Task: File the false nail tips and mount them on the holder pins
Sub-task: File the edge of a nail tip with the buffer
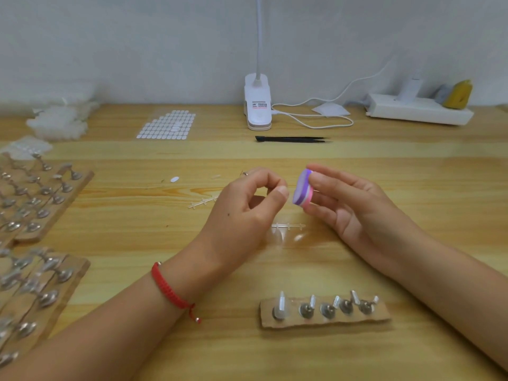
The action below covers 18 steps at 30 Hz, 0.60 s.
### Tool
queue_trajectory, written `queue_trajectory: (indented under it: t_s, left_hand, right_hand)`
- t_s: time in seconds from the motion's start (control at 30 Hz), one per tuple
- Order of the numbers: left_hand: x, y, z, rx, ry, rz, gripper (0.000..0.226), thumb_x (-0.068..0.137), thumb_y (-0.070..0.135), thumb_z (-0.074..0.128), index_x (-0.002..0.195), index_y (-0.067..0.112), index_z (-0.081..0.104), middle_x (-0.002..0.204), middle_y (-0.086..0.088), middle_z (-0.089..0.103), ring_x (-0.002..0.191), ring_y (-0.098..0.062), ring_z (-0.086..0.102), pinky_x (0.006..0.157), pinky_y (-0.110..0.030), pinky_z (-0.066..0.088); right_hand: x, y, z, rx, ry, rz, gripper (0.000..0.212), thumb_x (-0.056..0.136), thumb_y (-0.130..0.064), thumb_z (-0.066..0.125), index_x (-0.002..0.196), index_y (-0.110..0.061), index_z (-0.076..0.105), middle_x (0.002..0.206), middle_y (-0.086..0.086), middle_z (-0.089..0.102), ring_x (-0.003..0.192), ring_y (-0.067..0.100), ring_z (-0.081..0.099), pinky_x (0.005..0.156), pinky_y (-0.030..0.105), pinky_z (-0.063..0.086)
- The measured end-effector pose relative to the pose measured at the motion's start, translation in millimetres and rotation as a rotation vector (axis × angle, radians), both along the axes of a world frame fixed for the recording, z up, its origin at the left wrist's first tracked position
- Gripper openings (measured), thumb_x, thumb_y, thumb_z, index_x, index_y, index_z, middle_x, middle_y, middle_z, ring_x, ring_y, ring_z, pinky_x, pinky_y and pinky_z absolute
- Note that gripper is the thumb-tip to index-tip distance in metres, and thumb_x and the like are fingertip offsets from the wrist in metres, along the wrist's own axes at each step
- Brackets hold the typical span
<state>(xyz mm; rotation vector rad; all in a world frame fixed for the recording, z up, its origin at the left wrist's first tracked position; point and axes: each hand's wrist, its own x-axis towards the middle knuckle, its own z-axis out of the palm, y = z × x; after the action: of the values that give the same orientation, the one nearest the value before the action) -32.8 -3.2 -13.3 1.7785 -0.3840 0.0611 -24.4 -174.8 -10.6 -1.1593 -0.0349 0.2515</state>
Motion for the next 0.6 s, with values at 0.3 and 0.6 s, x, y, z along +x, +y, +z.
queue_trajectory:
  t_s: [0.3, 0.6]
  left_hand:
    - [-0.3, 0.3, 0.0, -0.025, -0.017, 0.005, 0.020, 0.096, 0.009, 0.050, 0.076, 0.013, 0.052, 0.049, 0.020, 0.048, 0.043, -0.002, 0.032, 0.046, -0.012, 0.028]
    - [5.1, 2.8, -3.1, -0.103, 0.010, 0.042, 0.016, 0.090, 0.022, 0.055, 0.075, 0.017, 0.052, 0.041, 0.014, 0.039, 0.041, -0.002, 0.029, 0.043, -0.013, 0.026]
  right_hand:
    - [-1.3, 0.5, 2.0, -0.007, 0.008, 0.040, 0.019, 0.067, -0.014, 0.075, 0.086, -0.014, 0.079, 0.081, 0.005, 0.073, 0.071, 0.011, 0.070, 0.060, 0.020, 0.055]
    - [-1.7, 2.6, 1.1, -0.036, -0.009, 0.090, 0.020, 0.067, -0.014, 0.072, 0.086, -0.013, 0.079, 0.080, 0.005, 0.073, 0.070, 0.012, 0.070, 0.061, 0.021, 0.056]
